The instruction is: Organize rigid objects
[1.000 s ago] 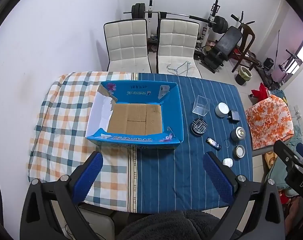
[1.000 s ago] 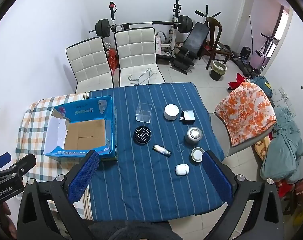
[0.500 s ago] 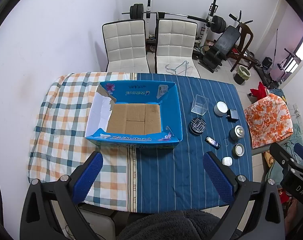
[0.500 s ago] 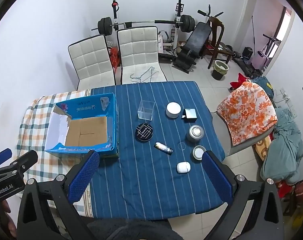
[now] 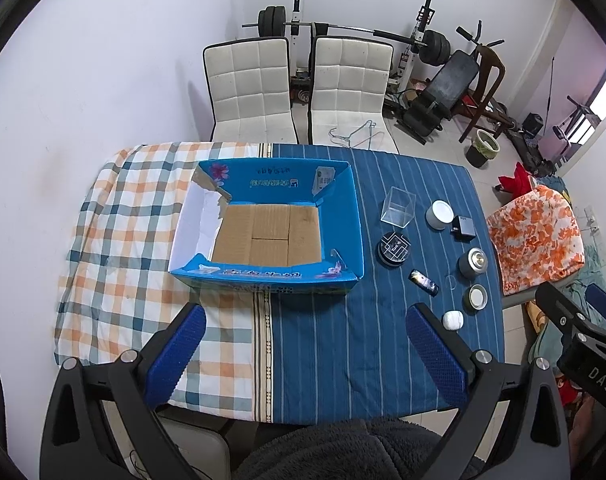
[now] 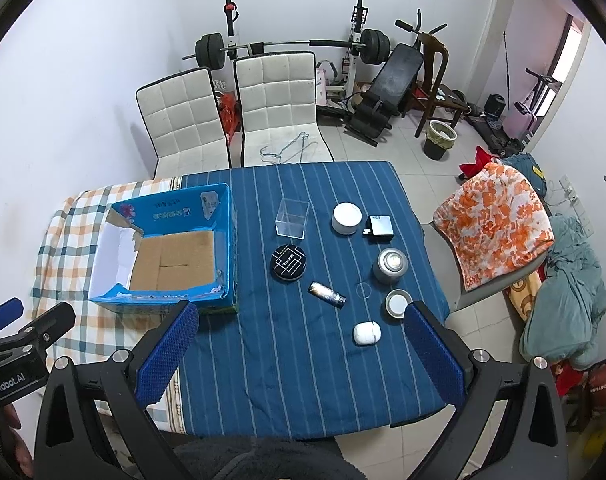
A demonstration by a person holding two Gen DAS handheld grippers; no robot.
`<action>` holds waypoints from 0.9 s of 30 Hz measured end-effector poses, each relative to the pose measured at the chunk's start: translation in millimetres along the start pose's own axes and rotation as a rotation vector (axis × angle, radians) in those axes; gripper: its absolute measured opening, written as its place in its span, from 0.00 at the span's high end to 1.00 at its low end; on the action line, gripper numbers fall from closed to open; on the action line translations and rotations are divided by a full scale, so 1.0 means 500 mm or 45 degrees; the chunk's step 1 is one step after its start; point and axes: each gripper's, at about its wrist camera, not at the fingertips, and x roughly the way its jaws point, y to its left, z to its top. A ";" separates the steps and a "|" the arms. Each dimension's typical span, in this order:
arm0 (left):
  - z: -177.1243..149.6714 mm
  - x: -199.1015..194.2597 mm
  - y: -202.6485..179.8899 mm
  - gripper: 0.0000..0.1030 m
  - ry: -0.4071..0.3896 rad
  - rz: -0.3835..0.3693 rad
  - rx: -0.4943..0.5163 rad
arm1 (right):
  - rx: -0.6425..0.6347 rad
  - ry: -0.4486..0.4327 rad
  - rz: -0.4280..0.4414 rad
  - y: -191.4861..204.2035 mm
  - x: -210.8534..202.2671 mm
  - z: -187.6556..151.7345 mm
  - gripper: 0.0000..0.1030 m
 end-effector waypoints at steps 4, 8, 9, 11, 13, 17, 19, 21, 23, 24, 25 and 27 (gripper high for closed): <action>-0.008 -0.005 -0.004 0.00 -0.010 -0.004 0.002 | -0.006 -0.001 -0.004 -0.001 0.000 0.000 0.00; -0.011 -0.005 0.000 0.00 -0.015 -0.012 0.000 | -0.009 -0.013 -0.005 -0.002 -0.006 0.000 0.00; -0.009 -0.003 0.003 0.00 -0.012 -0.013 -0.002 | -0.009 -0.014 -0.003 -0.003 -0.007 0.000 0.00; -0.011 -0.004 0.002 0.00 -0.012 -0.016 -0.003 | -0.008 -0.014 -0.004 -0.004 -0.008 0.000 0.00; -0.010 -0.004 0.002 0.00 -0.010 -0.017 -0.003 | -0.010 -0.013 -0.004 -0.003 -0.008 0.000 0.00; -0.009 -0.004 -0.001 0.00 -0.008 -0.017 -0.002 | -0.012 -0.015 -0.006 -0.006 -0.009 0.001 0.00; -0.010 -0.005 -0.002 0.00 -0.012 -0.016 -0.002 | -0.010 -0.016 -0.004 -0.004 -0.010 0.002 0.00; -0.003 -0.003 0.000 0.00 -0.012 -0.018 -0.004 | -0.009 -0.018 -0.006 -0.003 -0.010 0.002 0.00; -0.001 -0.002 0.000 0.00 -0.012 -0.019 -0.006 | -0.011 -0.021 -0.005 -0.001 -0.012 0.004 0.00; 0.000 -0.002 0.001 0.00 -0.011 -0.019 -0.005 | -0.012 -0.025 -0.007 0.001 -0.014 0.006 0.00; 0.000 -0.002 0.002 0.00 -0.011 -0.020 -0.004 | -0.013 -0.026 -0.007 0.000 -0.014 0.007 0.00; 0.001 -0.002 0.004 0.00 -0.011 -0.020 -0.005 | -0.010 -0.027 -0.010 0.002 -0.014 0.009 0.00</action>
